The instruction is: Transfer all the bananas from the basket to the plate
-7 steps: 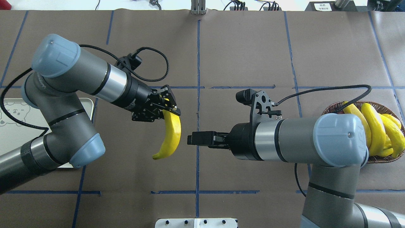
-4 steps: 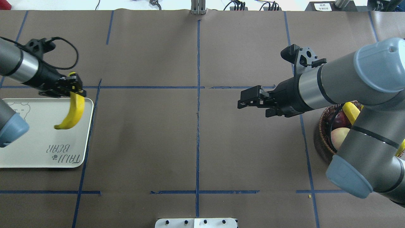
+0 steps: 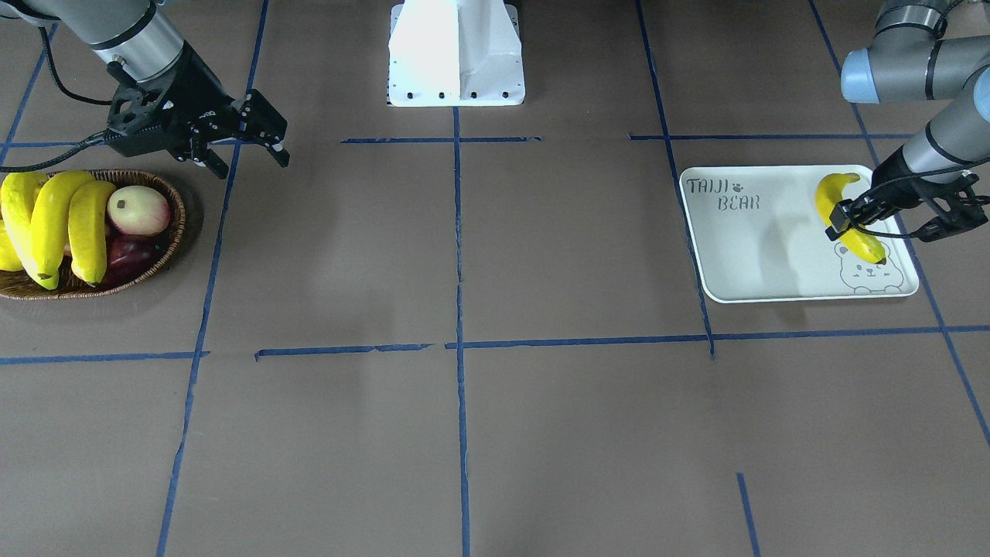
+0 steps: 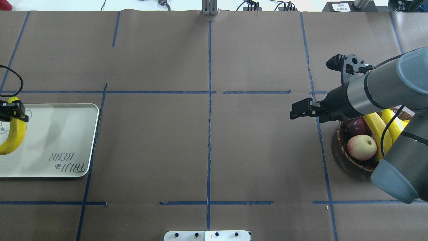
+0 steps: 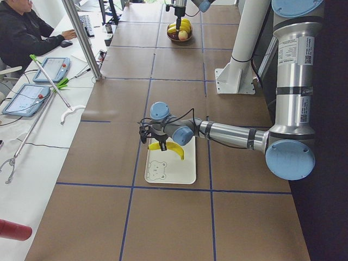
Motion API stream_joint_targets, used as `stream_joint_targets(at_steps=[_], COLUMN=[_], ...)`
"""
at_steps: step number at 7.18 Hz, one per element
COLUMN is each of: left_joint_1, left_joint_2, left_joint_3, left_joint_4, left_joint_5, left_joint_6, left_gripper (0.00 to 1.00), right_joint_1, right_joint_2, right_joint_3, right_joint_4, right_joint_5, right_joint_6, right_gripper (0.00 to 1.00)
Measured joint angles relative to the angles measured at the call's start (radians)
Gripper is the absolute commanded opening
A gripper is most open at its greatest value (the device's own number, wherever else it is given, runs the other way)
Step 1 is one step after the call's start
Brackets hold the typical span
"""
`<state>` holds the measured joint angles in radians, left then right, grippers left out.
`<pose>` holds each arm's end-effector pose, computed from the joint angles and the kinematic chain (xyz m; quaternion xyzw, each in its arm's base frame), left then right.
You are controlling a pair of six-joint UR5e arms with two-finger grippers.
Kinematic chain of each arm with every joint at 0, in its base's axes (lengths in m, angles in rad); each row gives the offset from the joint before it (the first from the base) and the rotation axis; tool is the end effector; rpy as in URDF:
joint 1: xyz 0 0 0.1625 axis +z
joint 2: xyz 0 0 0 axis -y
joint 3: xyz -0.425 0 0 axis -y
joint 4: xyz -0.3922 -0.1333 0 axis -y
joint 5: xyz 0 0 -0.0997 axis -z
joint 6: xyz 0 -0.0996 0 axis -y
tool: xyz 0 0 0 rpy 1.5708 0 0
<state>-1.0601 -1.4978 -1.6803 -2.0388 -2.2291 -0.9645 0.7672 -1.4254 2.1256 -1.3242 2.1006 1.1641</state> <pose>0.1746 -0.4596 0.5928 -0.0357 0.3905 -0.1275 0.9110 -0.2948 -0.3995 0.2996 0.0497 -0.4954 0.0366 0.8665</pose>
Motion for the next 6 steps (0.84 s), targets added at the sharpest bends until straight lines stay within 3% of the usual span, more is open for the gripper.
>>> stream_joint_targets(at_steps=[1, 2, 4, 6], left_joint_1=[0.001, 0.001, 0.001, -0.003], left_joint_2=[0.01, 0.014, 0.01, 0.003], left_joint_3=[0.029, 0.053, 0.077, 0.048], left_joint_4=[-0.004, -0.006, -0.011, -0.009], left_joint_5=[0.019, 0.027, 0.028, 0.02], left_joint_6=[0.01, 0.027, 0.062, 0.095], left_gripper=[0.07, 0.99, 1.0, 1.0], right_joint_1=[0.009, 0.013, 0.041, 0.082], right_joint_2=[-0.021, -0.03, -0.055, -0.15], right_joint_3=[0.0, -0.001, 0.001, 0.005], right_joint_4=[0.0, 0.0, -0.001, 0.001], right_joint_5=[0.0, 0.0, 0.0, -0.001], right_joint_6=[-0.022, -0.031, -0.045, -0.155], right_gripper=[1.0, 1.0, 1.0, 1.0])
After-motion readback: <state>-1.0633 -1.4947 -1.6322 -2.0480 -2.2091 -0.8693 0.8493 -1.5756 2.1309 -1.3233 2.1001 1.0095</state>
